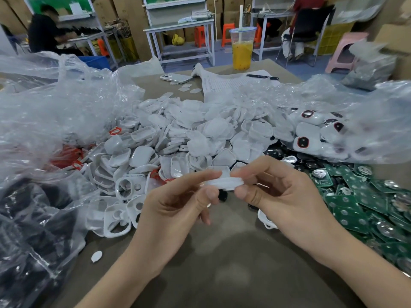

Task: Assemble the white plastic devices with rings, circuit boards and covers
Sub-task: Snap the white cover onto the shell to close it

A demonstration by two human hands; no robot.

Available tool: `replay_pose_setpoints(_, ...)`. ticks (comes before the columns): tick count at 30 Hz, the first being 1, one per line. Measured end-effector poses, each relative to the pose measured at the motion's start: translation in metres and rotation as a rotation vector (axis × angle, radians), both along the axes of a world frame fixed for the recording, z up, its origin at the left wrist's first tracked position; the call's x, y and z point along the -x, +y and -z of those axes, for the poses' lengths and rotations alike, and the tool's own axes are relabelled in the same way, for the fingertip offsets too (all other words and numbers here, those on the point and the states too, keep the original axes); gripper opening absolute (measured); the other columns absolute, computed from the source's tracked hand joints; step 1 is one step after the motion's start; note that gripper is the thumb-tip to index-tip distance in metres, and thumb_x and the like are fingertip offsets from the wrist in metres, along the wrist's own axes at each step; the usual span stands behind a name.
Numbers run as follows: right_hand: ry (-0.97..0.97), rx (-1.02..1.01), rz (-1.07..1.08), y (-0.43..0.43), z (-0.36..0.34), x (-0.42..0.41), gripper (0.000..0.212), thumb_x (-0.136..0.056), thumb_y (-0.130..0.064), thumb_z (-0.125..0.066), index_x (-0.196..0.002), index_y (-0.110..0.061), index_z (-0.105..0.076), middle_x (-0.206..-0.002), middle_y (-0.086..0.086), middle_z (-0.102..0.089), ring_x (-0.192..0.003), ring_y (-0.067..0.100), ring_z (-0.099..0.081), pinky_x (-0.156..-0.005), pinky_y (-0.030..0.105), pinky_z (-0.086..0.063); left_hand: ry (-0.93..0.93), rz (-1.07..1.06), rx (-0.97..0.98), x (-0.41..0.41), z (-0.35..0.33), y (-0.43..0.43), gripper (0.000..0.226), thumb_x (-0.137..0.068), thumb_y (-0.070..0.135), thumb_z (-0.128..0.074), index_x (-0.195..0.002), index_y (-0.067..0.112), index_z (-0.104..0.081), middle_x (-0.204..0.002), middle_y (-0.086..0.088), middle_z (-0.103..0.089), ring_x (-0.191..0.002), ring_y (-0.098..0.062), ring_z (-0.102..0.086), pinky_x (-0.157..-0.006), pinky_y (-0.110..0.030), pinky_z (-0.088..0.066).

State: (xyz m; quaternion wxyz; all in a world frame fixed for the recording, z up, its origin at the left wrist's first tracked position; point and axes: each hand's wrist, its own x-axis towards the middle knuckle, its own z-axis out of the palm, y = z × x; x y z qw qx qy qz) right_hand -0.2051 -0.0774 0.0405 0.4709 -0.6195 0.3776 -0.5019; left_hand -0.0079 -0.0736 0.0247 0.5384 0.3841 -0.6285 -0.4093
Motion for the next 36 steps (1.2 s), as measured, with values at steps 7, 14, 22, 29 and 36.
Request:
replay_pose_setpoints(7, -0.035, -0.009, -0.014, -0.0011, -0.0001, -0.0013, 0.014, -0.072, -0.025, -0.077, -0.085, -0.032, -0.078, -0.085, -0.006, -0.074, -0.083, 0.006, -0.069, -0.076, 0.015, -0.051, -0.285, -0.162, 0.334, -0.0003, -0.0022, -0.0005, 0.020, -0.096, 0.034, -0.063, -0.112, 0.031, -0.074, -0.103, 0.013, -0.057, -0.085, -0.003, -0.063, -0.071, -0.006, -0.043)
replay_pose_setpoints(14, -0.041, -0.045, -0.012, -0.0015, 0.0001, -0.0013, 0.013, -0.070, -0.026, -0.078, -0.083, -0.027, -0.080, -0.090, 0.009, -0.074, -0.086, 0.016, -0.070, -0.078, 0.020, -0.052, -0.407, -0.228, 0.477, -0.0027, -0.0038, 0.0011, 0.018, -0.099, 0.035, -0.060, -0.111, 0.032, -0.072, -0.108, 0.018, -0.062, -0.096, -0.003, -0.064, -0.080, -0.007, -0.042)
replay_pose_setpoints(22, -0.073, -0.059, -0.016, -0.0011, -0.0019, -0.0015, 0.018, -0.065, -0.028, -0.079, -0.081, -0.020, -0.079, -0.085, 0.005, -0.076, -0.083, 0.015, -0.071, -0.077, 0.020, -0.053, -0.417, -0.257, 0.507, -0.0008, -0.0049, 0.0027, 0.018, -0.095, 0.032, -0.064, -0.111, 0.028, -0.073, -0.102, 0.019, -0.064, -0.089, -0.003, -0.064, -0.077, -0.008, -0.040)
replay_pose_setpoints(29, -0.102, -0.095, -0.045, -0.0006, -0.0028, -0.0035, 0.014, -0.071, -0.026, -0.076, -0.083, -0.020, -0.079, -0.072, 0.007, -0.072, -0.069, 0.012, -0.067, -0.068, 0.017, -0.050, -0.409, -0.229, 0.390, 0.0017, -0.0066, 0.0043, 0.015, -0.097, 0.037, -0.059, -0.100, 0.035, -0.073, -0.095, 0.015, -0.065, -0.084, -0.004, -0.065, -0.074, -0.007, -0.041)
replay_pose_setpoints(36, -0.156, -0.218, -0.062, -0.0042, -0.0004, -0.0045, 0.023, -0.080, -0.031, -0.068, -0.097, -0.021, -0.080, -0.062, 0.002, -0.065, -0.056, 0.010, -0.058, -0.057, 0.012, -0.047, -0.069, -0.032, -0.124, 0.0040, -0.0060, -0.0018, 0.032, -0.091, 0.043, -0.061, -0.081, 0.016, -0.073, -0.064, -0.004, -0.064, -0.056, -0.011, -0.058, -0.061, -0.018, -0.048)
